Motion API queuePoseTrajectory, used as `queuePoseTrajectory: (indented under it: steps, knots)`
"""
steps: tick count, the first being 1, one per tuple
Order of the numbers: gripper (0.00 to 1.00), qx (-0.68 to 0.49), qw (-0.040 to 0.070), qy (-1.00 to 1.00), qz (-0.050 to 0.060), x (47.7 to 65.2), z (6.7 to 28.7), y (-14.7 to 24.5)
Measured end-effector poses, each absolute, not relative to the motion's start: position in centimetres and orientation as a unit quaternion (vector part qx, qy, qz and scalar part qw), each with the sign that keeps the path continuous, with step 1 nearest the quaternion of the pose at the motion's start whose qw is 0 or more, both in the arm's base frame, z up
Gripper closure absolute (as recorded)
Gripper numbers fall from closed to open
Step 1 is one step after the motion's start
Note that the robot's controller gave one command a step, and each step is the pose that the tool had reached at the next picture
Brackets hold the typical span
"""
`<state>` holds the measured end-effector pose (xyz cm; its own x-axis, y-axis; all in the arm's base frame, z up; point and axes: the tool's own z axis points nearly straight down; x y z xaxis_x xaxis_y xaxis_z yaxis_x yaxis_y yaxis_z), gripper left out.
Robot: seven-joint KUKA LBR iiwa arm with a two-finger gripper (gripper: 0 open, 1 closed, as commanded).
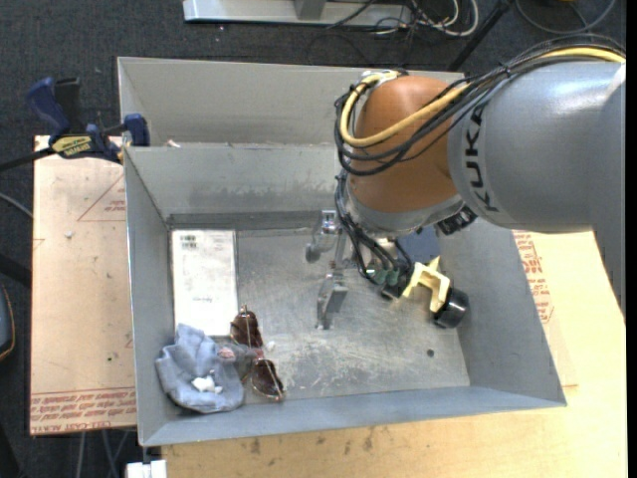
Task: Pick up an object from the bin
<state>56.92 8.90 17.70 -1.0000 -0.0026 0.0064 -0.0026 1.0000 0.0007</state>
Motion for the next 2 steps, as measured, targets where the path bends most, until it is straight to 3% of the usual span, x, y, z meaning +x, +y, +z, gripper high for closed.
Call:
queuePoseTrajectory:
  steps: [1,2]
  knots:
    - [0.00,0.000,0.000,-1.000,-0.001,57.1,18.1,8.9]
    - [0.00,0.024,-0.001,-1.000,0.001,56.2,17.9,10.3]
